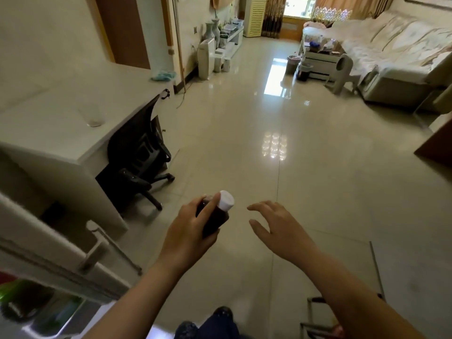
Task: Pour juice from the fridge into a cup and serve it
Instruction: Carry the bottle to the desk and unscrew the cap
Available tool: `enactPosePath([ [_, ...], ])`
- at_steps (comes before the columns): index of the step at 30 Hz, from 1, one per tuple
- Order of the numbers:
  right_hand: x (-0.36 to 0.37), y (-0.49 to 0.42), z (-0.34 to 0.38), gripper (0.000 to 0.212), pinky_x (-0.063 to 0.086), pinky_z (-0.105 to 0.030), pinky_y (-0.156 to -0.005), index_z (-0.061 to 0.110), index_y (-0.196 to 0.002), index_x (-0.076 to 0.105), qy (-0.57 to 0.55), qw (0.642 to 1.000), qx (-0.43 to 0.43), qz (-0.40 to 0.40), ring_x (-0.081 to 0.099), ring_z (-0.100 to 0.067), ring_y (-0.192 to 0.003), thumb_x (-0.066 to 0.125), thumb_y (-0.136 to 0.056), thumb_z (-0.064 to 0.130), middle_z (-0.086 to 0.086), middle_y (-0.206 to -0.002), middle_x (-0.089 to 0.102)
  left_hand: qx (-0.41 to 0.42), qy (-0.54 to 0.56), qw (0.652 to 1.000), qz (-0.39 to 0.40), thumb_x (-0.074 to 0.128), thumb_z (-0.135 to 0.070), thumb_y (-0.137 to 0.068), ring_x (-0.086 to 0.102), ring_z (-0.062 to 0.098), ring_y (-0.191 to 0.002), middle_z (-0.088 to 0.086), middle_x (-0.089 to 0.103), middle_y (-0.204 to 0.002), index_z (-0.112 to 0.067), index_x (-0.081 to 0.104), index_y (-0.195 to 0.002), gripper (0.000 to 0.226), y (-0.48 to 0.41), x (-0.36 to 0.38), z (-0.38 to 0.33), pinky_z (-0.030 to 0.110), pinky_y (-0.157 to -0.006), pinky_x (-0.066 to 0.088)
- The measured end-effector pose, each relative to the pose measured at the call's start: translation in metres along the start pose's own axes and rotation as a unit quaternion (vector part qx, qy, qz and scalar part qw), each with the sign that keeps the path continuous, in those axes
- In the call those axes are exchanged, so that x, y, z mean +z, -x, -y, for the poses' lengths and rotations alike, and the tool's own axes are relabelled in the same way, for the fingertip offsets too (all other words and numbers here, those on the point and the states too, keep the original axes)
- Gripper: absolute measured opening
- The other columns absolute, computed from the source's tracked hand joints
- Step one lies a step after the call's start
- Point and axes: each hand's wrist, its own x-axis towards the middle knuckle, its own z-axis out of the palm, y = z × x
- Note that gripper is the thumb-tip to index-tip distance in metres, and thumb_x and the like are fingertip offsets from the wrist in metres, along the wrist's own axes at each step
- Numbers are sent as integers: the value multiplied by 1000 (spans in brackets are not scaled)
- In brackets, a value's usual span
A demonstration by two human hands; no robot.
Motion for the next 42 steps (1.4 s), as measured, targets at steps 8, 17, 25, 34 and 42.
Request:
enactPosePath([
  [8, -5, -140, -24, 33, 39, -33, -99, 21, -122, 53, 9, 999, -35, 32, 46, -17, -118, 51, -92, 31, 2, -125, 56, -78, -2, 996, -41, 75, -25, -77, 46, 24, -117, 6, 44, -135, -35, 21, -146, 89, -93, 12, 64, 39, -90, 48],
  [17, 18, -310, -34, 33, 38, -32, -101, 26, -126, 49, -6, 984, -122, 129, 45, -13, -119, 46, -94, 36, 6, -128, 51, -194, -27, 975, -109, 75, -28, -78, 42, 21, -121, 7, 41, -138, -39, 13, -147, 94, -169, 11, 138, 28, -93, 39],
  [25, 44, -480, -24, 35, 34, -30, -102, 26, -128, 46, -3, 946, -249, 206, 44, -14, -120, 46, -94, 35, 5, -128, 50, -330, -44, 921, -204, 73, -36, -80, 42, 22, -122, 4, 39, -140, -41, 14, -147, 89, -239, 10, 218, 33, -92, 44],
  [34, 100, -620, 49, 37, 34, -29, -101, 27, -129, 45, -16, 899, -349, 262, 42, -12, -121, 47, -93, 34, 7, -130, 49, -428, -46, 856, -286, 75, -31, -78, 43, 14, -123, 0, 45, -136, -36, 20, -145, 87, -281, -10, 314, 31, -100, 41],
  [42, 164, -727, 122, 37, 36, -31, -102, 23, -128, 46, -20, 875, -386, 292, 42, -14, -121, 47, -93, 34, 4, -128, 50, -469, 18, 812, -346, 77, -24, -76, 32, -1, -125, -5, 40, -140, -31, 25, -144, 86, -308, -54, 428, 25, -103, 33],
])
